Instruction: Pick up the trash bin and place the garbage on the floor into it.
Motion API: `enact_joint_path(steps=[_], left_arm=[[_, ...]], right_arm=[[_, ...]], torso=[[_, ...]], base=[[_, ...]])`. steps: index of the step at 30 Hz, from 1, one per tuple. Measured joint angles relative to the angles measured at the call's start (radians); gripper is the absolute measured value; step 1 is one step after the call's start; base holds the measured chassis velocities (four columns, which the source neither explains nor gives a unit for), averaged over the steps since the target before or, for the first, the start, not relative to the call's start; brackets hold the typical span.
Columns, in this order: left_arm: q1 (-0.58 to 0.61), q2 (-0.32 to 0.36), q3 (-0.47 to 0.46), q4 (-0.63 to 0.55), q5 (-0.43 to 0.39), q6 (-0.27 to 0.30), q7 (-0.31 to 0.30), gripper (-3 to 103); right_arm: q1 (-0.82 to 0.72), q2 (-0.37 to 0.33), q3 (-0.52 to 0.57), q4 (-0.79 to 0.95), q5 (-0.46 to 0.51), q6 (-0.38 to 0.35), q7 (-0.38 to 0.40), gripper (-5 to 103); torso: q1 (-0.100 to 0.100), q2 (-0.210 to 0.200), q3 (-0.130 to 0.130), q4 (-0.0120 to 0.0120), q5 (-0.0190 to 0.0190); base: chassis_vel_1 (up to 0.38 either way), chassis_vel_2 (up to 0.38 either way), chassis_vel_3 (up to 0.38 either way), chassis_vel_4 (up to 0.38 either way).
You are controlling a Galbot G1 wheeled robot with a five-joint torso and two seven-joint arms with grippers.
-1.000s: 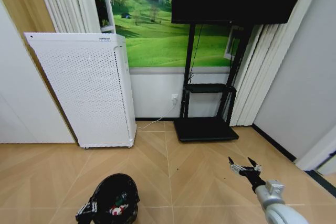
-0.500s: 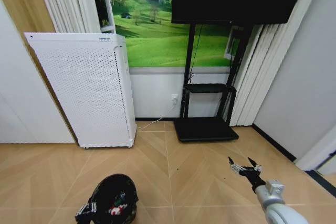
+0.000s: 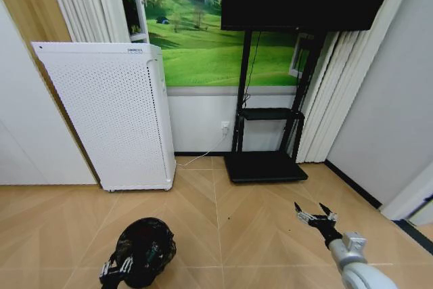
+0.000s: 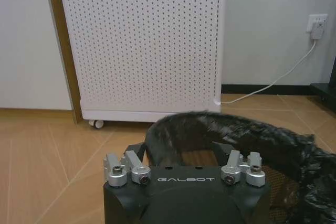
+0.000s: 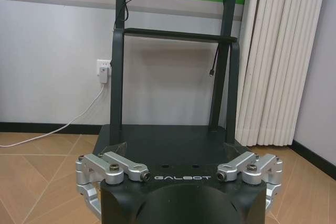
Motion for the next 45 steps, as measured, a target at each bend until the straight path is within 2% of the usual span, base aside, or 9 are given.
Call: enact_joint_path(steps=[1, 4, 8, 15, 18, 20, 24, 32, 45], left_arm=[[0.0, 0.0, 0.0, 0.0, 0.0, 0.0, 0.0, 70], [0.0, 0.016, -0.042, -0.039, 0.038, -0.002, 0.017, 87], [-0.003, 0.032, -0.077, -0.079, 0.076, -0.009, 0.031, 98], [-0.05, 0.062, -0.118, -0.138, 0.064, -0.016, 0.032, 100], [-0.101, 0.092, -0.131, -0.153, 0.008, -0.019, 0.032, 100], [-0.159, 0.13, -0.128, -0.166, -0.073, -0.01, 0.025, 100], [-0.224, 0.161, -0.099, -0.159, -0.105, 0.014, 0.011, 100], [-0.302, 0.156, -0.013, -0.089, -0.085, 0.043, -0.011, 99], [-0.303, 0.146, -0.003, -0.081, -0.06, 0.049, -0.013, 100]], right_arm=[[0.0, 0.0, 0.0, 0.0, 0.0, 0.0, 0.0, 100], [0.0, 0.0, 0.0, 0.0, 0.0, 0.0, 0.0, 100], [0.0, 0.0, 0.0, 0.0, 0.0, 0.0, 0.0, 100], [0.0, 0.0, 0.0, 0.0, 0.0, 0.0, 0.0, 100], [0.0, 0.0, 0.0, 0.0, 0.0, 0.0, 0.0, 100], [0.0, 0.0, 0.0, 0.0, 0.0, 0.0, 0.0, 100], [0.0, 0.0, 0.0, 0.0, 0.0, 0.0, 0.0, 100], [0.0, 0.0, 0.0, 0.0, 0.0, 0.0, 0.0, 100], [0.0, 0.0, 0.0, 0.0, 0.0, 0.0, 0.0, 100]], torso=[[0.0, 0.0, 0.0, 0.0, 0.0], [0.0, 0.0, 0.0, 0.0, 0.0001], [0.0, 0.0, 0.0, 0.0, 0.0003], [0.0, 0.0, 0.0, 0.0, 0.0002], [0.0, 0.0, 0.0, 0.0, 0.0], [0.0, 0.0, 0.0, -0.0002, 0.0003], [0.0, 0.0, 0.0, -0.0001, 0.0003], [0.0, 0.0, 0.0, -0.0001, 0.0001], [0.0, 0.0, 0.0, 0.0, 0.0002]], base=[[0.0, 0.0, 0.0, 0.0], [0.0, 0.0, 0.0, 0.0], [0.0, 0.0, 0.0, 0.0], [0.0, 0.0, 0.0, 0.0], [0.0, 0.0, 0.0, 0.0], [0.0, 0.0, 0.0, 0.0], [0.0, 0.0, 0.0, 0.0], [0.0, 0.0, 0.0, 0.0], [0.0, 0.0, 0.0, 0.0]])
